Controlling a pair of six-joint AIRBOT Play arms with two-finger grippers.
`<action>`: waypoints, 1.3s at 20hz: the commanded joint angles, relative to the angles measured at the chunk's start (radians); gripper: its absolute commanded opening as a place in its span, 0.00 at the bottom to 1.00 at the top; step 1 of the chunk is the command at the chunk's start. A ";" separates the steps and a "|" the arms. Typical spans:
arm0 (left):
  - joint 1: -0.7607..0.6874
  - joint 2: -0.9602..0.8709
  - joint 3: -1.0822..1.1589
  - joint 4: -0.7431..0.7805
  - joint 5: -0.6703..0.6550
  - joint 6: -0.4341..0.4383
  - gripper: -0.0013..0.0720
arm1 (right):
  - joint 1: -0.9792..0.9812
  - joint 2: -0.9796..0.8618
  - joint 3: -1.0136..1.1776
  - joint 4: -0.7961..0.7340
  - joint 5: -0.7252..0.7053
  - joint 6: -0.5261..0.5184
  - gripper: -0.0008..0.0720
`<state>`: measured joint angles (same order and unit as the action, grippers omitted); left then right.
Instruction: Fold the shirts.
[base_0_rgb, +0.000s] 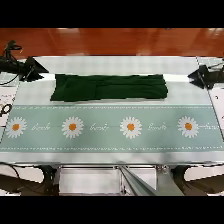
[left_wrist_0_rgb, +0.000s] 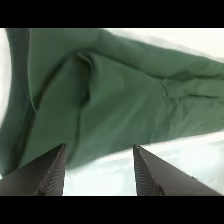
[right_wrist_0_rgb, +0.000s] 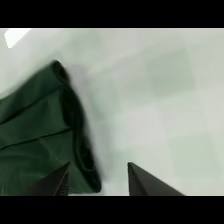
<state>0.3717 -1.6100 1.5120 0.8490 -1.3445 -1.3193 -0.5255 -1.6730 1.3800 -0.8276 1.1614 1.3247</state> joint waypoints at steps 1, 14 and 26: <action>-0.010 0.273 -0.325 -0.068 0.182 0.117 0.71 | -0.005 0.003 -0.155 0.117 -0.079 -0.067 0.58; -0.032 0.570 -0.667 -0.177 0.227 0.144 0.71 | 0.212 -0.249 0.016 0.279 -0.109 0.007 0.59; -0.070 0.568 -0.666 -0.191 0.234 0.186 0.21 | 0.261 -0.116 0.145 0.012 0.087 -0.023 0.04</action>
<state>0.3264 -1.0428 0.8459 0.6704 -1.1034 -1.1656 -0.2562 -1.8736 1.5116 -0.6540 1.1545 1.3010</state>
